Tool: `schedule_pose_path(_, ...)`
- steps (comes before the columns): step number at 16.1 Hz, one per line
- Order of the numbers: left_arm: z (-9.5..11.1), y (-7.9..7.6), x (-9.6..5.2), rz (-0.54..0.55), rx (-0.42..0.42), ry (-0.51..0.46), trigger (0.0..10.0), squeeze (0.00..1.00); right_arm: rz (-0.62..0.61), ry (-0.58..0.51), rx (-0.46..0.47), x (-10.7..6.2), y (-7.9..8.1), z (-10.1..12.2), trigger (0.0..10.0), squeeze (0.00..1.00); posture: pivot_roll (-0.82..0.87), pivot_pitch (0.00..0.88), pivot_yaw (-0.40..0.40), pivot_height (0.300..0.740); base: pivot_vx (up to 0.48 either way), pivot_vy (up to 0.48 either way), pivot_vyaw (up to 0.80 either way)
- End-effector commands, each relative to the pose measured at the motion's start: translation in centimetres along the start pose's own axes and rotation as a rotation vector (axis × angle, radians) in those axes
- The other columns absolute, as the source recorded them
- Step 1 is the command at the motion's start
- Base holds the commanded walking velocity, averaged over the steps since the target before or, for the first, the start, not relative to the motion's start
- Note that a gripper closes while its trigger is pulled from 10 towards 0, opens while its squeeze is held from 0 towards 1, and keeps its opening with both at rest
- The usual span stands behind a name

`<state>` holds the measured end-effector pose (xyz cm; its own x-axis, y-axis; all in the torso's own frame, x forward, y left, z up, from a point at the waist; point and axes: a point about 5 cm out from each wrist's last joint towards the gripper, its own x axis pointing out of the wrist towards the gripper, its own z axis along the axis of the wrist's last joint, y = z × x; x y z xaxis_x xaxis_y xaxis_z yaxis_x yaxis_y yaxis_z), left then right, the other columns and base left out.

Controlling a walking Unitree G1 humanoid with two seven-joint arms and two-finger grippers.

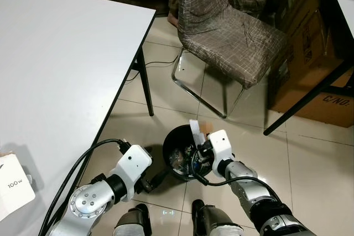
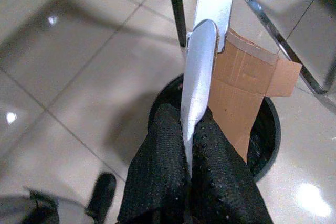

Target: Picking trash to rubbish bin

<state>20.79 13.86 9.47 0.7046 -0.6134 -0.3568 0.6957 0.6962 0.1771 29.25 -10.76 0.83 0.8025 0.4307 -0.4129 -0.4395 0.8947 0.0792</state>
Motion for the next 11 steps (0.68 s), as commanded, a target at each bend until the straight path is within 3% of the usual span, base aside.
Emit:
schedule_pose_path(1,0.25,-0.05,-0.17,-0.002,-0.010,-0.009,10.0,0.00,0.010,-0.031,0.040,-0.16,0.07,-0.13,10.0,0.92,0.04,0.284,-0.029,0.740,0.000,0.000,0.00)
schedule_pose_path(2,0.26,-0.01,-0.17,-0.002,-0.009,-0.008,10.0,0.00,0.012,-0.041,0.043,-0.14,0.08,0.02,10.0,0.92,0.04,0.284,-0.029,0.740,0.000,0.000,0.00)
schedule_pose_path(3,0.27,0.01,-0.18,-0.001,-0.006,-0.007,10.0,0.00,0.016,-0.048,0.045,-0.09,0.10,0.12,10.0,1.00,0.04,0.284,-0.029,0.740,0.000,0.000,0.00)
schedule_pose_path(10,0.27,0.24,-0.01,0.012,-0.002,-0.005,10.0,0.00,0.015,-0.054,0.009,0.01,0.00,0.38,10.0,1.00,0.04,0.273,-0.024,0.740,0.000,0.000,0.00)
schedule_pose_path(11,0.26,0.39,0.15,0.034,0.003,-0.009,10.0,0.00,-0.002,-0.068,0.000,-0.09,-0.34,0.59,10.0,0.78,0.04,0.269,-0.021,0.740,0.000,0.000,0.00)
